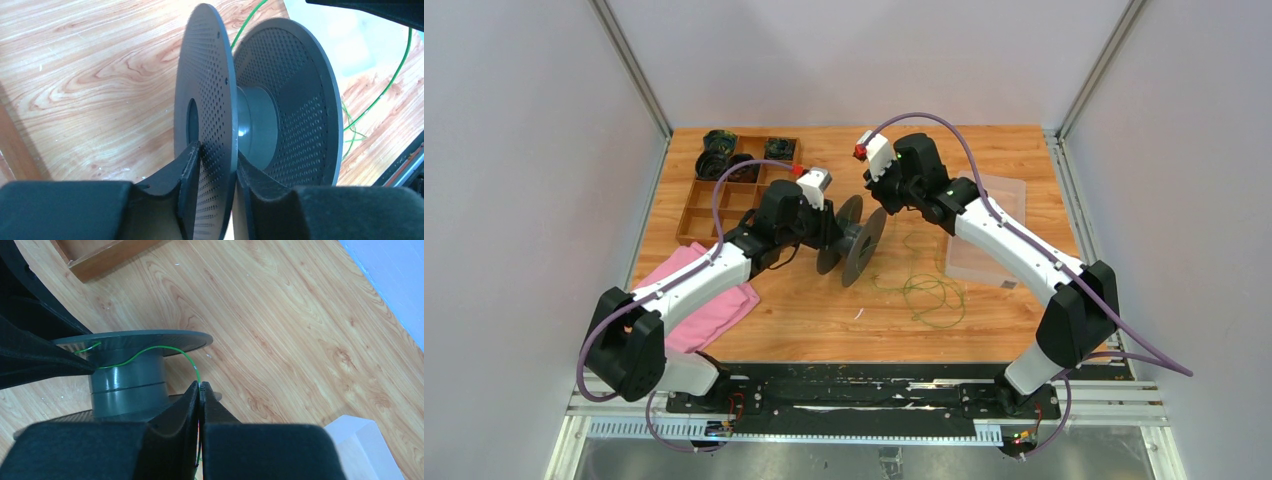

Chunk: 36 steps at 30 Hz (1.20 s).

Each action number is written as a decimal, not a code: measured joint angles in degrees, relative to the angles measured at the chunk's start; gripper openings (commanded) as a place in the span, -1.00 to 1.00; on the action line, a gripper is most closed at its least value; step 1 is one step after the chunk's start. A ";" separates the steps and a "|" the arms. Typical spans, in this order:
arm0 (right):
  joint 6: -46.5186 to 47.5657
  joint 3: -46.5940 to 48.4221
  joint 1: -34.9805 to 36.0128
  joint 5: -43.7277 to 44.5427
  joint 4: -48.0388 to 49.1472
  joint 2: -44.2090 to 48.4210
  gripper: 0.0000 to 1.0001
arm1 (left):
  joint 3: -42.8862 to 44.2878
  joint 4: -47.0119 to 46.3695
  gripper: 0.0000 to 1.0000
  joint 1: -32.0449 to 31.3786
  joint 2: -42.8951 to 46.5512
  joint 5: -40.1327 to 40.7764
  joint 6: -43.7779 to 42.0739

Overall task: Wrap the cables
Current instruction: Wrap the cable around the cable reel.

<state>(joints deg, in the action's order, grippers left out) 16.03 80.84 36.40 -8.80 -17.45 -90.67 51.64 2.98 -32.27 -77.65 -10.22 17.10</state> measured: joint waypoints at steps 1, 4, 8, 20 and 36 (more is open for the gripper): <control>0.02 0.00 0.00 0.02 0.00 0.00 -0.99 | 0.00 -0.02 -0.46 0.00 0.00 0.00 -0.04; 0.04 0.00 0.00 0.13 0.00 0.00 -0.99 | 0.00 -0.28 -0.52 0.00 0.00 0.42 -0.42; 0.33 0.00 0.00 0.52 0.00 0.00 -0.99 | 0.00 -0.33 -0.61 0.07 0.02 0.63 -0.63; 1.77 -1.01 0.00 1.55 0.00 0.00 -0.99 | -0.20 0.39 -0.99 0.07 0.02 0.81 -0.52; 5.57 -2.12 -0.11 3.06 -1.79 0.02 -0.99 | -0.22 3.04 -0.99 0.35 2.75 1.29 -1.29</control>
<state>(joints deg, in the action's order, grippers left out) 21.61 78.72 36.29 -5.74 -19.25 -90.65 51.42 6.02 -31.92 -74.89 -8.93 15.81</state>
